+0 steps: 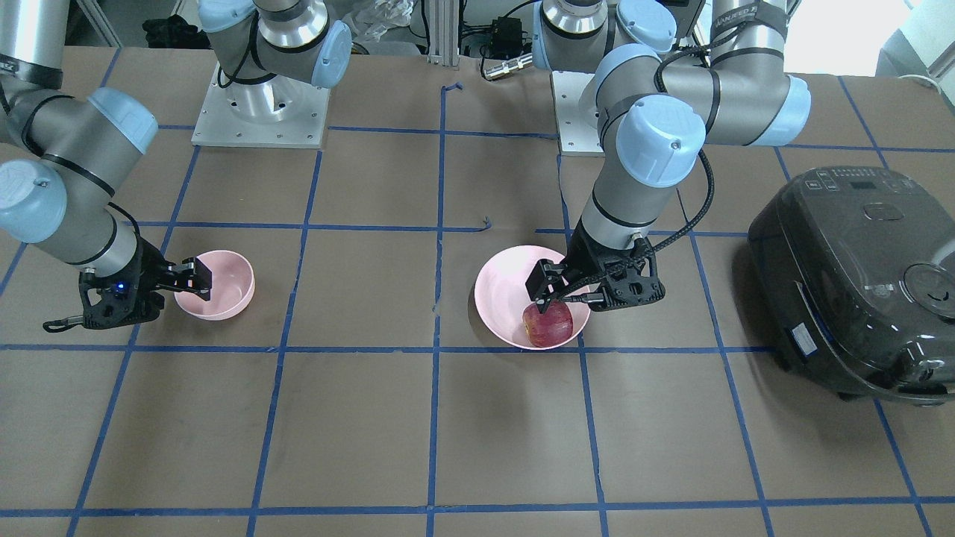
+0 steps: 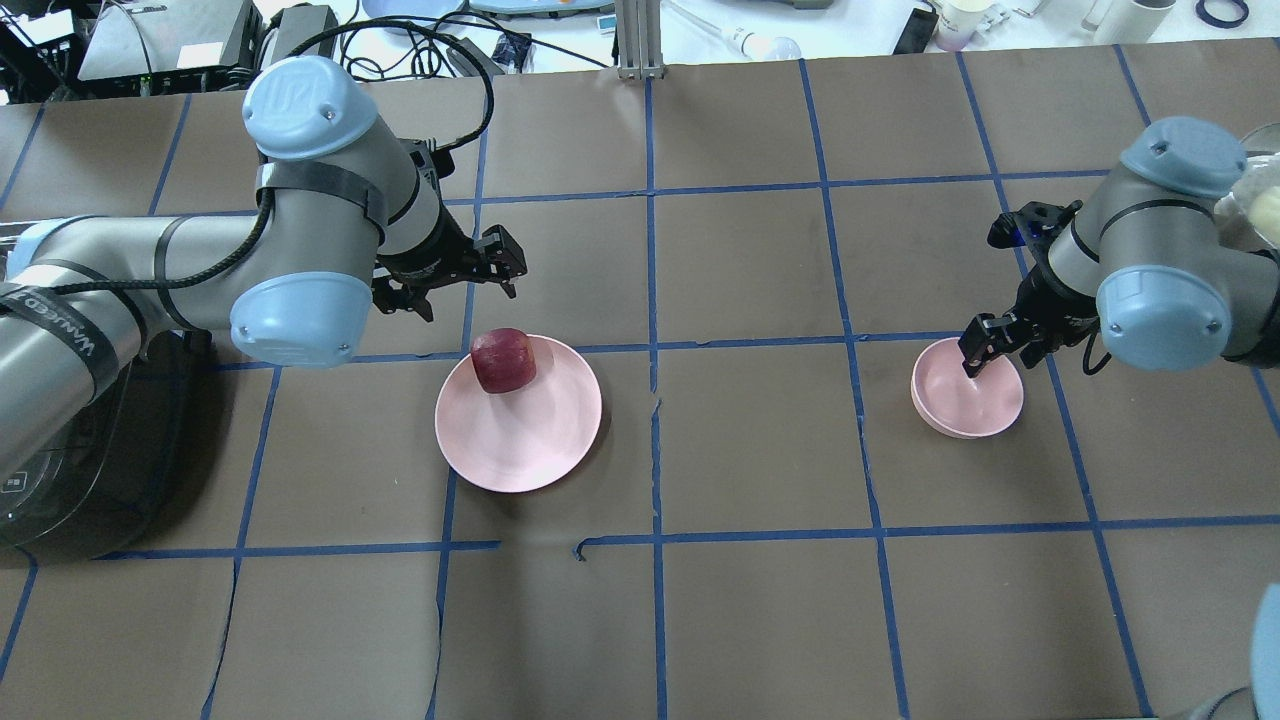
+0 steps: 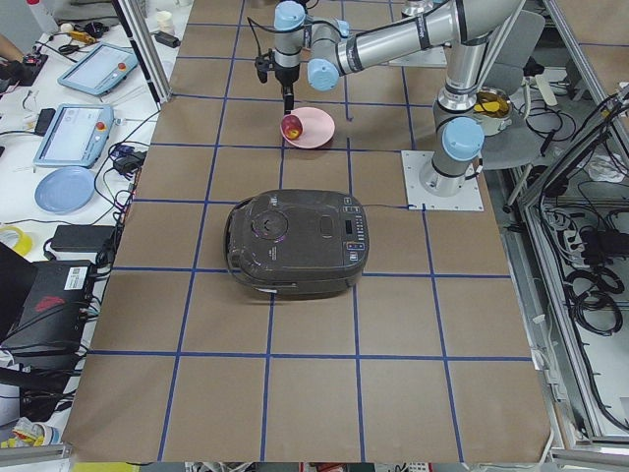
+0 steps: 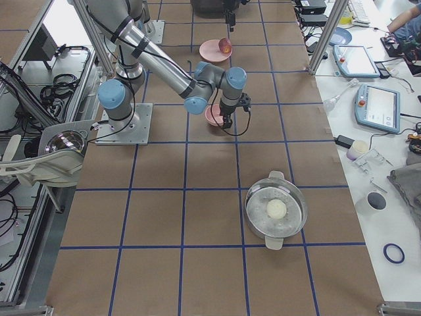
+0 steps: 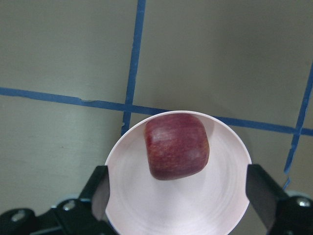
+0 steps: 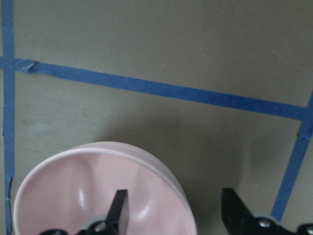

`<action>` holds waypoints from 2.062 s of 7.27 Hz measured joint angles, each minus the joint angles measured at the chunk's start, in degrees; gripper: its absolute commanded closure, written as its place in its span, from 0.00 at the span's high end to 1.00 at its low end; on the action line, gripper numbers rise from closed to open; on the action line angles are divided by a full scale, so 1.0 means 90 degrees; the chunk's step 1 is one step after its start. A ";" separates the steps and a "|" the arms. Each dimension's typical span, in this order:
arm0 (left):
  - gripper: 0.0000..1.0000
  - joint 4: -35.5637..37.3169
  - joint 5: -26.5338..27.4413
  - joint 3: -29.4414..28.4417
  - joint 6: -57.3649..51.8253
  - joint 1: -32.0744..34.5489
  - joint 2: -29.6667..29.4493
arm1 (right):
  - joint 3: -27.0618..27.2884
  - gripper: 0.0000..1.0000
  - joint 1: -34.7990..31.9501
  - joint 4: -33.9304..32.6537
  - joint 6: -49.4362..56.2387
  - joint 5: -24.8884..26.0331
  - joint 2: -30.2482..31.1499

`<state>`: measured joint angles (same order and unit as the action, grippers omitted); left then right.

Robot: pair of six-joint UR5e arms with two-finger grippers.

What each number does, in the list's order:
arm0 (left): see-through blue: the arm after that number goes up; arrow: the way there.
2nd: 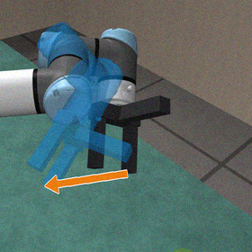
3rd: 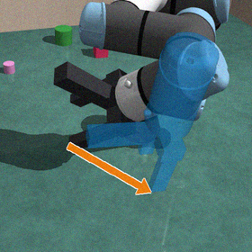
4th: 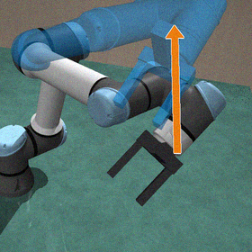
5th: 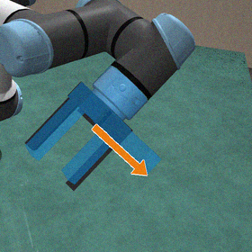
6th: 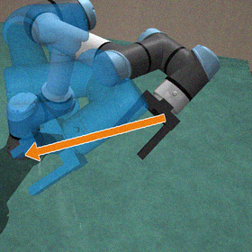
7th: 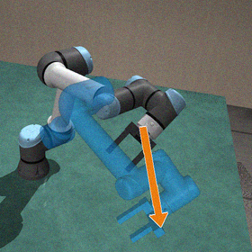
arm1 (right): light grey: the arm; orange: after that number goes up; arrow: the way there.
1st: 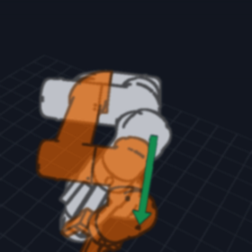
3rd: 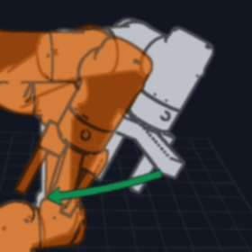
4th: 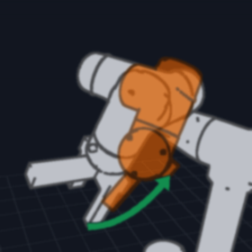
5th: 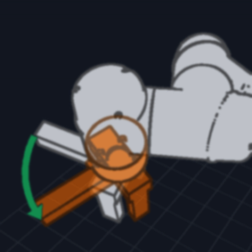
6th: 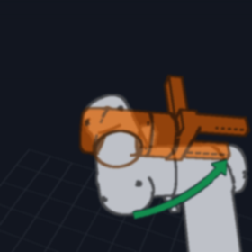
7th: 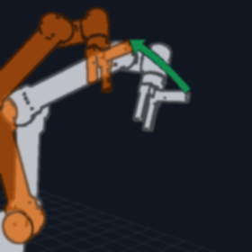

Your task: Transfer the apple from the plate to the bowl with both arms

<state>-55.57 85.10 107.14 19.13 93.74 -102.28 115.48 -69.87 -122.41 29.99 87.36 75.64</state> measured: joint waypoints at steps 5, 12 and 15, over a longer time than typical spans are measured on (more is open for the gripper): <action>1.00 0.0330 -0.0179 0.0172 0.0902 0.0178 -0.0807 | -0.0288 0.00 -0.0213 0.0169 -0.0424 -0.0004 0.0149; 0.03 0.0355 0.0583 0.0203 -0.0085 0.0345 -0.0716 | 0.0196 0.27 -0.2134 -0.1111 -0.2514 -0.1138 0.0115; 0.03 0.0293 0.0534 0.0040 -0.0530 0.0300 -0.0380 | 0.0376 0.66 -0.2138 -0.1309 -0.2531 -0.1109 0.0133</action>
<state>-52.93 89.91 107.50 14.36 96.45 -105.70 118.86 -89.12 -134.19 7.21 77.38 76.84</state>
